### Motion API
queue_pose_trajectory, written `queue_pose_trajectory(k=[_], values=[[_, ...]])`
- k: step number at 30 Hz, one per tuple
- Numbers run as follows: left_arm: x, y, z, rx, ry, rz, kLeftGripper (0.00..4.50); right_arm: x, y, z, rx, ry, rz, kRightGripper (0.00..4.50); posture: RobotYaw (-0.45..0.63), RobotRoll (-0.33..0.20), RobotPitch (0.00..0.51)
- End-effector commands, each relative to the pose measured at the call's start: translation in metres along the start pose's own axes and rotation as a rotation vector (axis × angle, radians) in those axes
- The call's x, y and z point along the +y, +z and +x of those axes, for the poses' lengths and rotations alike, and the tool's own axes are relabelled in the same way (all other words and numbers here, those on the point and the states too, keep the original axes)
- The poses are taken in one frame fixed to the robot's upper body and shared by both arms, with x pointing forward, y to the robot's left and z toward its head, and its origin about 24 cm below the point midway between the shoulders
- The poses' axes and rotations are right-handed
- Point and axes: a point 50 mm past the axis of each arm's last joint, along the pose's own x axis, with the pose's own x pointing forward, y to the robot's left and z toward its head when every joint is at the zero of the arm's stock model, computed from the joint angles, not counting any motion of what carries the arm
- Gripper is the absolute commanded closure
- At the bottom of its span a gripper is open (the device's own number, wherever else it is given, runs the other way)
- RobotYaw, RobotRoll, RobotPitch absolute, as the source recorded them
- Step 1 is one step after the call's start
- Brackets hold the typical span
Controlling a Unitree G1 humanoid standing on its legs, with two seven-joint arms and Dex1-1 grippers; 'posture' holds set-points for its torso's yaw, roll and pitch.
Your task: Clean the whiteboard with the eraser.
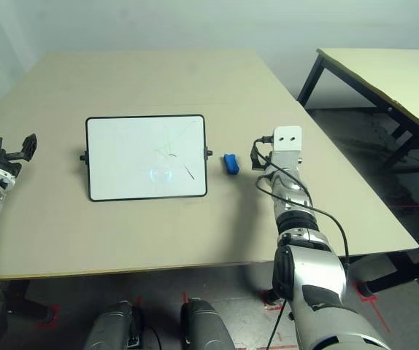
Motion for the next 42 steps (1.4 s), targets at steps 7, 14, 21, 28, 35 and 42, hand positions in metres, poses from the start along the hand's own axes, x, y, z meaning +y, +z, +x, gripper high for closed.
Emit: queue_pose_trajectory(k=[7,14,21,28,35,42], values=[[-0.01,0.002,0.007,0.009,-0.048,0.009,0.0,-0.009,-0.001,-0.002,0.038,-0.017,0.008,0.02,-0.03,0.0,0.079],[-0.022,0.036,0.024,-0.01,-0.235,0.057,0.0,0.025,0.03,-0.006,0.072,0.177,0.048,0.02,-0.06,0.0,0.047],[-0.055,0.053,0.031,0.086,-0.558,0.142,0.0,0.054,0.031,-0.022,0.165,0.312,-0.013,0.02,-0.06,0.0,0.036],[-0.101,0.055,0.027,0.125,-0.781,0.159,0.0,0.067,0.023,-0.027,0.219,0.356,-0.036,0.02,-0.04,0.0,0.037],[-0.122,0.047,0.025,0.156,-0.84,0.155,0.0,0.071,0.006,-0.027,0.281,0.375,-0.061,0.02,-0.02,0.0,0.043],[-0.131,0.049,0.021,0.153,-0.877,0.15,0.0,0.072,-0.005,-0.022,0.316,0.358,-0.035,0.56,-0.01,0.0,0.043]])
